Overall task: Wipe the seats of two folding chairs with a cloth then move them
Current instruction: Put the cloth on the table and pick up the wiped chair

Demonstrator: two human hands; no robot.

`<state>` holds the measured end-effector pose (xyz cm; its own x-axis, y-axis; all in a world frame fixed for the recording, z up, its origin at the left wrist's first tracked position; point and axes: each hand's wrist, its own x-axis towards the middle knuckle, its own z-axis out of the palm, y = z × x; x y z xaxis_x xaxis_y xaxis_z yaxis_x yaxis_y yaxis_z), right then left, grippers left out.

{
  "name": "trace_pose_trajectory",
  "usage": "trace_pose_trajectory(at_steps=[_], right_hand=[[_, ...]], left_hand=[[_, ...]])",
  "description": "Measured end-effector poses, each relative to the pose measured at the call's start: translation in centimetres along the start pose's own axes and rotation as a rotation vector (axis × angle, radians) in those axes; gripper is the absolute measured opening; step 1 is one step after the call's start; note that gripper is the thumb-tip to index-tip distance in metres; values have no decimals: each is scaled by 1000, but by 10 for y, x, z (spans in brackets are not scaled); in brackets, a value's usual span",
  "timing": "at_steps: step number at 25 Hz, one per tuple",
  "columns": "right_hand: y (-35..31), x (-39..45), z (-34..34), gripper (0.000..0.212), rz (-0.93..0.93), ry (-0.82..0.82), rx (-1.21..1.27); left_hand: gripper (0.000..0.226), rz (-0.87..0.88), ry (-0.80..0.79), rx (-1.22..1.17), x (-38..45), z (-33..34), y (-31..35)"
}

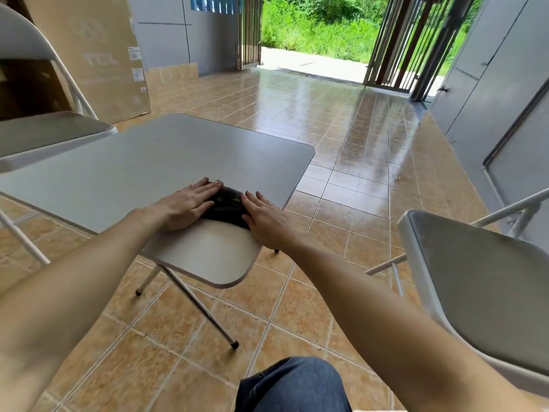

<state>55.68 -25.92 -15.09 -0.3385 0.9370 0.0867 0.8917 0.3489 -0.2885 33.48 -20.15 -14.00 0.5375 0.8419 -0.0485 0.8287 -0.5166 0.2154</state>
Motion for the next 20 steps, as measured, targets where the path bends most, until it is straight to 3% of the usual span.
trace_pose_trajectory(at_steps=[6, 10, 15, 20], right_hand=[[28, -22, -8, 56, 41, 105, 164], [90, -49, -47, 51, 148, 160, 73], [178, -136, -178, 42, 424, 44, 25], [197, -226, -332, 35, 726, -18, 13]], left_hand=[[53, -10, 102, -12, 20, -8, 20], [48, 52, 166, -69, 57, -20, 84], [36, 131, 65, -228, 105, -78, 233], [28, 105, -58, -400, 121, -166, 344]])
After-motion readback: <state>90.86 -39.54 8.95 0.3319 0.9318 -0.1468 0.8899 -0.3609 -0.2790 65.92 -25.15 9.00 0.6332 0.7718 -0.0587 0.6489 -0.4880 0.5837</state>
